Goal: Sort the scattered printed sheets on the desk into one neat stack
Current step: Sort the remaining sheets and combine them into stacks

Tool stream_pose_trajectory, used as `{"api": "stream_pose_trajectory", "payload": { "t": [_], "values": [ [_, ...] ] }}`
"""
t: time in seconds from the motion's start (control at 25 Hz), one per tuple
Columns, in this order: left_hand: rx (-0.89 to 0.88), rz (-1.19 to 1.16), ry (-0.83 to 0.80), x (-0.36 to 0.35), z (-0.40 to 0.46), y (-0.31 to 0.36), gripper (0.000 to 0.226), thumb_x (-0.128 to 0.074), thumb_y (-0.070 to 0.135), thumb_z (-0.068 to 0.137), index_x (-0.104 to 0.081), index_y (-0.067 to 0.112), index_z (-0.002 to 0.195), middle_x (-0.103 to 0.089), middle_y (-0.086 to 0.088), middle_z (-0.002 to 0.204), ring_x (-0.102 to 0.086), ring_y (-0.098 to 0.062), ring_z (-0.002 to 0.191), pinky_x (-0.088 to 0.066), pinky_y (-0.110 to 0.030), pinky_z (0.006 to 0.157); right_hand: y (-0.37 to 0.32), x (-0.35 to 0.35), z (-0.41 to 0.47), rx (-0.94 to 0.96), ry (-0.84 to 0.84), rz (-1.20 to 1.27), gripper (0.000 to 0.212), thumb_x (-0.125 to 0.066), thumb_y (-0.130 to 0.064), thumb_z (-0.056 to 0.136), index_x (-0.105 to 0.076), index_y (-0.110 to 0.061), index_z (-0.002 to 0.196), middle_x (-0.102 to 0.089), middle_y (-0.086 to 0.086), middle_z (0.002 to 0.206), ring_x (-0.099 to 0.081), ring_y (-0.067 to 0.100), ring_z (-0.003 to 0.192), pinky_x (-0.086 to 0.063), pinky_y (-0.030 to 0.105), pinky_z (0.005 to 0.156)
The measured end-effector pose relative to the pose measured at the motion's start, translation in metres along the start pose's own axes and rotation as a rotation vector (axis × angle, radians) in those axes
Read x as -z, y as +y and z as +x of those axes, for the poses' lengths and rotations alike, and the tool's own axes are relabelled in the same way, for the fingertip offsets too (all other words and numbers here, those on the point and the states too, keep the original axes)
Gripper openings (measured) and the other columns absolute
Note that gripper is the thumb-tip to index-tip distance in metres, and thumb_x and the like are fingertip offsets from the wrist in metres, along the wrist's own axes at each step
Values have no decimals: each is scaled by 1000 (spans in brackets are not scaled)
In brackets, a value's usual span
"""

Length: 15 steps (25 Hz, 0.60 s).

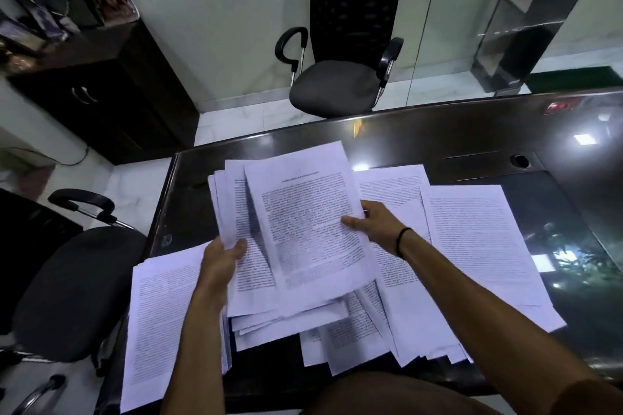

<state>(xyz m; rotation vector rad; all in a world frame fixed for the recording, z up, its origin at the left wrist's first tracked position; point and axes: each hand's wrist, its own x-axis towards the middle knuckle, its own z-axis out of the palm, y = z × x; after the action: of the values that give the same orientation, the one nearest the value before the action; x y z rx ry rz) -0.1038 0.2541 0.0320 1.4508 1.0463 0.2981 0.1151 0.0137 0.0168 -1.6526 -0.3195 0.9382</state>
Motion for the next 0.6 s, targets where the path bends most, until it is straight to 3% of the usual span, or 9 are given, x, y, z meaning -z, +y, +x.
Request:
{"api": "stream_pose_trajectory", "payload": {
  "t": [0.16, 0.24, 0.32, 0.36, 0.44, 0.52, 0.6],
  "values": [
    [89, -69, -150, -34, -14, 0, 32, -50, -3, 97, -71, 12, 116, -77, -9, 110, -72, -26, 102, -55, -44, 91, 13, -10, -14, -74, -45, 44, 35, -65, -10, 94, -56, -5, 128, -66, 15, 124, -67, 31, 107, -57, 43, 90],
    [153, -163, -174, -51, -17, -7, 26, -52, 18, 102, -72, 14, 117, -76, -10, 115, -72, -27, 104, -54, -42, 91, 24, -7, -24, -74, -66, 91, 37, -60, -8, 97, -54, -7, 133, -65, 10, 128, -64, 30, 114, -54, 44, 97],
    [231, -285, -224, -70, -21, -19, 45, -47, 49, 103, -69, 17, 126, -74, -8, 121, -71, -26, 110, -51, -44, 97, 38, 3, -33, -80, -31, 116, 38, -61, -8, 96, -53, -8, 133, -64, 8, 129, -64, 27, 115, -53, 42, 97],
    [240, -303, -254, -79, -26, -23, 49, -48, 54, 101, -68, 19, 128, -74, -6, 122, -71, -26, 111, -51, -45, 99, 48, 9, -35, -90, -9, 123, 42, -64, -10, 95, -52, -8, 135, -62, 9, 132, -62, 27, 117, -53, 43, 99],
    [153, -174, -234, -102, -37, -35, 31, -65, 33, 98, -68, 18, 125, -73, -8, 124, -72, -26, 109, -53, -47, 97, 64, 27, -42, -118, -15, 134, 52, -71, -17, 91, -49, -10, 138, -60, 10, 136, -62, 26, 119, -52, 43, 100],
    [112, -48, -128, -125, -52, -50, 28, -71, 8, 92, -70, 14, 120, -74, -10, 119, -73, -27, 102, -58, -45, 90, 67, 53, -50, -155, -38, 89, 41, -70, -15, 91, -55, -9, 128, -68, 6, 118, -68, 18, 100, -58, 30, 83],
    [132, -45, -71, -146, -68, -60, 33, -70, 4, 92, -68, 11, 124, -75, -7, 116, -72, -28, 104, -57, -46, 93, 74, 88, -57, -162, 33, -31, 36, -75, -25, 87, -57, -13, 116, -68, 4, 101, -64, 12, 80, -52, 26, 66]
  ]
}}
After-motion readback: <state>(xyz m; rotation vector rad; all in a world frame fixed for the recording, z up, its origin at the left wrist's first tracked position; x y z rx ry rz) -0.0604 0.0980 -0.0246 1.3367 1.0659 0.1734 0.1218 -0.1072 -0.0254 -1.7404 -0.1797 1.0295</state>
